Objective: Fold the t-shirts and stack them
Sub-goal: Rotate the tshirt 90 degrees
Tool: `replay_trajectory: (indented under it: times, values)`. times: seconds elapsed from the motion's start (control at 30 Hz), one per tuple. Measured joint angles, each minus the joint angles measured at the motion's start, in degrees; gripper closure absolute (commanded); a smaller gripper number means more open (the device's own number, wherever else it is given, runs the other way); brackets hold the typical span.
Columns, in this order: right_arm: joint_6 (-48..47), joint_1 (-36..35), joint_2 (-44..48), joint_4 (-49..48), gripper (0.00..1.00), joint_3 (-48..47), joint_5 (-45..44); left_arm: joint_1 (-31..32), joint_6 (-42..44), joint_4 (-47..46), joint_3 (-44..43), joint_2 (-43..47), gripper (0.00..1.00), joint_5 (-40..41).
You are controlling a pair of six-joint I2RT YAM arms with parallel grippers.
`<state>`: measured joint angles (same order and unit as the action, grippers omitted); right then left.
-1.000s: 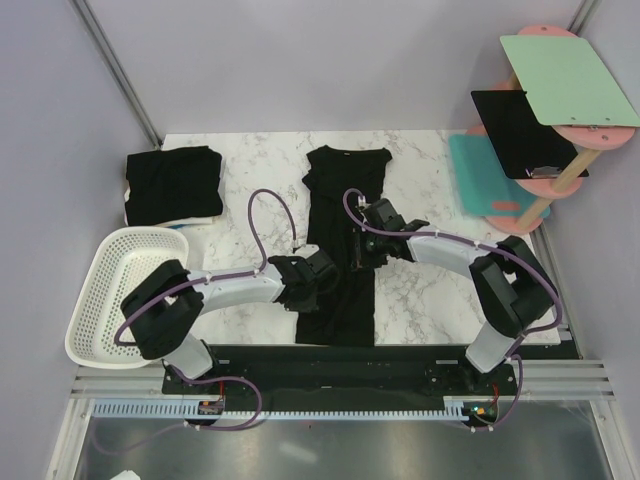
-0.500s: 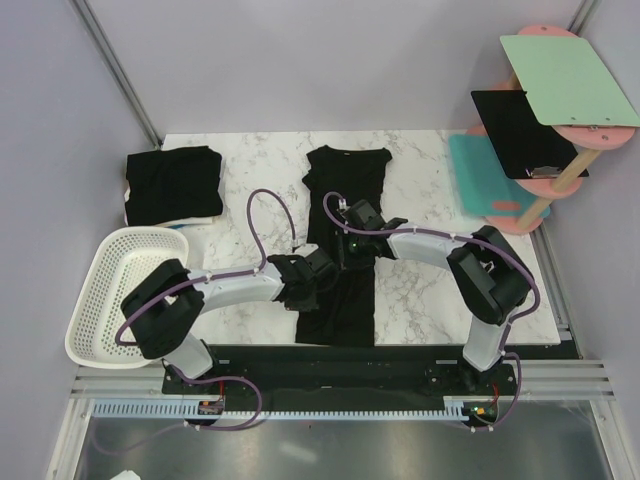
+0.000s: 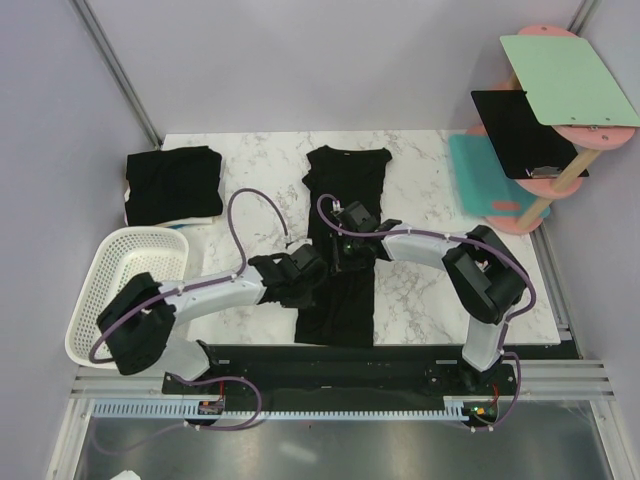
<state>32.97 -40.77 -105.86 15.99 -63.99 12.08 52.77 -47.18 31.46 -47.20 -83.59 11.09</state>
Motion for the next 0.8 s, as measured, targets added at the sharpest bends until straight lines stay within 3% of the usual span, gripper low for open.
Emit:
replay_trajectory:
  times: [0.07, 0.1, 0.2, 0.37, 0.73, 0.8]
  values:
    - [0.0, 0.1, 0.9, 0.2, 1.0, -0.1, -0.2, 0.2, 0.5, -0.4, 0.0, 3.8, 0.67, -1.2]
    - [0.0, 0.2, 1.4, 0.3, 1.0, -0.3, -0.2, 0.4, 0.9, -0.7, 0.0, 5.7, 0.47, -1.7]
    - [0.0, 0.5, 2.2, 0.4, 1.0, -1.3, -0.3, 1.0, 1.7, -1.4, 0.0, 10.2, 0.25, -3.2]
    - [-0.2, 2.0, 2.5, 0.3, 1.0, -3.1, -0.3, 1.4, 1.9, -2.2, 0.0, 14.0, 0.26, -6.1]
    - [-2.1, 10.0, 0.0, 0.3, 1.0, -5.7, -0.4, 4.1, 1.3, -7.5, 4.2, 8.9, 0.44, -11.6]
    - [-2.6, 11.6, -1.6, 0.3, 1.0, -6.4, -0.4, 5.0, 1.0, -8.3, 4.6, 7.2, 0.52, -12.2]
